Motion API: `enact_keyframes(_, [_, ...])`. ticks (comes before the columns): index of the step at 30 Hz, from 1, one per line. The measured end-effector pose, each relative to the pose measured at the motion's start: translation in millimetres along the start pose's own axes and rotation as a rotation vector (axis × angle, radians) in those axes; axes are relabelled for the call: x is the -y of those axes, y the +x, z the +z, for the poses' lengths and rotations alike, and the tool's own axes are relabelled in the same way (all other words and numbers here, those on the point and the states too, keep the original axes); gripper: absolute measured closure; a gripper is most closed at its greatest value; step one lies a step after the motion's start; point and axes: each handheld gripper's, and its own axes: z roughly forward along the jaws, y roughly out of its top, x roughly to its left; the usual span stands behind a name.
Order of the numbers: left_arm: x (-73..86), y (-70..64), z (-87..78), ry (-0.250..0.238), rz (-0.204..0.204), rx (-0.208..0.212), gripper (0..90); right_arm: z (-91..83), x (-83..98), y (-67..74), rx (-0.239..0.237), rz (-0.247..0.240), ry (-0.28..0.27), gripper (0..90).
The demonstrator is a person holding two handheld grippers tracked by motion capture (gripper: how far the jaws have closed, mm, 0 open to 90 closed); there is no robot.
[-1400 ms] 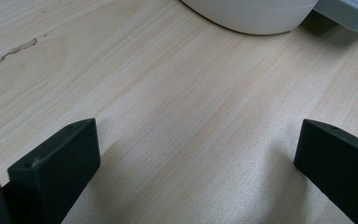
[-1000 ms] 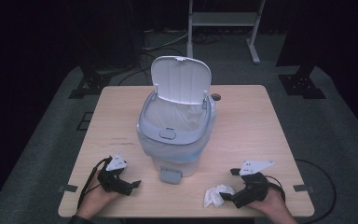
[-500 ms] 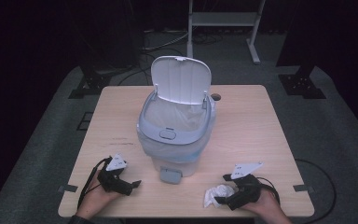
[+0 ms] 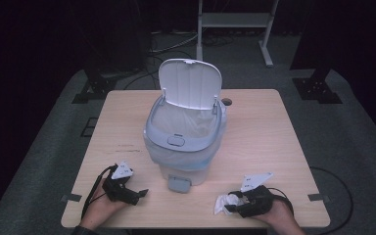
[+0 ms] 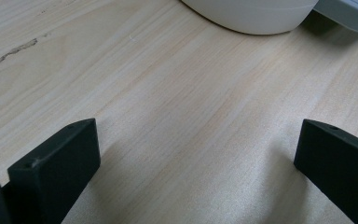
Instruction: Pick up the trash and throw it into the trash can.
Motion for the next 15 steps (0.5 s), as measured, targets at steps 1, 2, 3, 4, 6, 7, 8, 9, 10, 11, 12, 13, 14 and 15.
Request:
enact_keyframes(1, [0.0,0.0,0.0,0.000,0.001,-0.001,0.0,-0.2,0.2,-0.1,-0.003,0.001,0.002,52.3])
enact_keyframes(2, [0.0,0.0,0.0,0.000,0.000,0.000,0.0,-0.4,0.3,-0.4,-0.004,0.001,0.002,52.7])
enact_keyframes(3, [0.0,0.0,0.0,0.001,0.000,0.000,0.0,-0.7,0.4,-0.8,-0.003,0.003,0.003,52.7])
enact_keyframes(4, [0.0,0.0,0.0,0.000,-0.001,0.000,0.0,-1.0,0.5,-1.6,-0.001,0.003,0.003,52.7])
enact_keyframes(6, [0.0,0.1,0.0,0.000,0.001,0.000,0.0,-2.1,0.7,-3.6,-0.003,0.013,-0.002,53.3])
enact_keyframes(7, [0.0,0.0,0.0,0.000,0.000,0.000,0.0,-3.5,0.9,-5.0,-0.003,0.020,-0.005,53.3])
enact_keyframes(8, [0.0,0.0,0.0,0.000,-0.001,0.000,0.0,-4.4,1.0,-5.8,0.000,0.026,-0.008,53.3])
enact_keyframes(9, [0.0,0.0,-0.1,0.001,-0.001,0.000,0.0,-6.3,1.2,-7.2,0.001,0.033,-0.015,53.3])
enact_keyframes(10, [0.0,0.1,-0.1,0.001,0.000,0.000,0.0,-7.9,1.2,-8.7,0.000,0.035,-0.021,53.7])
enact_keyframes(11, [0.0,0.0,0.0,0.000,-0.001,0.000,0.0,-9.6,1.2,-10.4,-0.004,0.043,-0.028,53.9])
enact_keyframes(12, [0.0,0.1,-0.1,0.001,0.000,-0.001,0.0,-10.9,1.1,-11.7,-0.005,0.049,-0.033,53.9])
enact_keyframes(13, [0.0,0.0,0.0,0.000,0.000,0.000,0.0,-12.8,1.3,-13.4,-0.002,0.057,-0.043,53.9])
enact_keyframes(14, [0.0,0.0,-0.1,0.001,0.000,0.000,0.0,-13.9,1.4,-14.2,0.000,0.062,-0.049,53.9])
enact_keyframes(15, [0.0,0.0,0.0,0.000,-0.001,0.000,0.0,-15.8,1.6,-15.7,0.007,0.066,-0.054,54.0])
